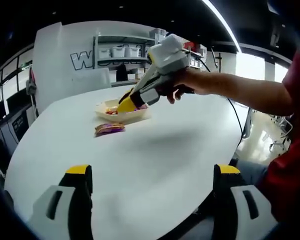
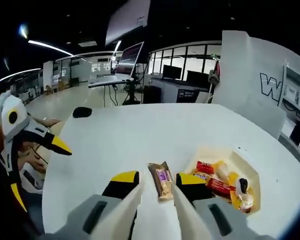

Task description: Place the target food into the container with the food tongs after gripping and lifting it, then release it inside without dropping or visibly crushing the food.

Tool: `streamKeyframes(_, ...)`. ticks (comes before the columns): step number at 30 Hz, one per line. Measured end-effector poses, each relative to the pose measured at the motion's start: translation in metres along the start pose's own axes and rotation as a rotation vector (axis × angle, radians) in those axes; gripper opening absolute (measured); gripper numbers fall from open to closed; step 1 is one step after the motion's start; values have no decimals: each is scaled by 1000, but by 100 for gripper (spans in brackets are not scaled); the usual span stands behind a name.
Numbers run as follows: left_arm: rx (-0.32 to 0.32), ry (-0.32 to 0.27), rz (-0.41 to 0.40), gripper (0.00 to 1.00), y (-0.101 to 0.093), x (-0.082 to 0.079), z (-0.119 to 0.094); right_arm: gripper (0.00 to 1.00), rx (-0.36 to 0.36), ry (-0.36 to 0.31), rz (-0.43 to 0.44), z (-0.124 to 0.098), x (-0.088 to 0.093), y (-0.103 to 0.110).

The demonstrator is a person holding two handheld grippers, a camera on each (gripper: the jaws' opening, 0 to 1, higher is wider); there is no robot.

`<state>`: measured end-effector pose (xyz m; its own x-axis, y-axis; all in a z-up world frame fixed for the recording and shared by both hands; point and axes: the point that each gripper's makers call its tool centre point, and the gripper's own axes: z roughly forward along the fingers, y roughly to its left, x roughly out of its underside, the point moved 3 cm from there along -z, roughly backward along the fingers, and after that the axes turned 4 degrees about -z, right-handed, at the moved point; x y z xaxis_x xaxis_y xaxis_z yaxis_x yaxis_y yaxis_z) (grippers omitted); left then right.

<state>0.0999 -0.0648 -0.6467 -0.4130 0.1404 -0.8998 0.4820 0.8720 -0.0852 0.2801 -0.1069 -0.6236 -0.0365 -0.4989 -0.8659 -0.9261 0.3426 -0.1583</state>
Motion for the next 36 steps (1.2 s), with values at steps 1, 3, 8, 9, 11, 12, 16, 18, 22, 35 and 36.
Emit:
streamKeyframes(1,-1,0,-1,98,1,0,0,25,-2,2,1,3,1,1)
streamKeyframes(3,-3,6,3,98,2,0,0,25,-7,4,-8,8,2,2)
streamKeyframes(8,-3,5,2,98,3,-1,0,25,-19,17,-8,19,9,5)
streamKeyframes(9,-3,5,3,98,2,-1,0,25,-20,22,-8,21,10,5)
streamKeyframes(11,-5,9,4,98,3,0,0,25,-16,28,1,25,11,4)
streamKeyframes(12,-6,9,4,98,3,0,0,25,-14,29,2,26,11,3)
streamKeyframes(16,-6,12,-3,98,5,3,0,25,-10,28,-5,33,11,2)
streamKeyframes(18,-9,18,-5,98,7,4,0,25,-11,44,-7,38,16,2)
streamKeyframes(22,-6,7,-12,98,10,1,-1,25,-12,45,-5,38,18,4)
streamKeyframes(35,-7,-2,3,98,11,-5,0,25,-3,80,93,15,27,13)
streamKeyframes(36,-7,-3,2,98,11,-4,0,25,-2,82,95,12,28,13)
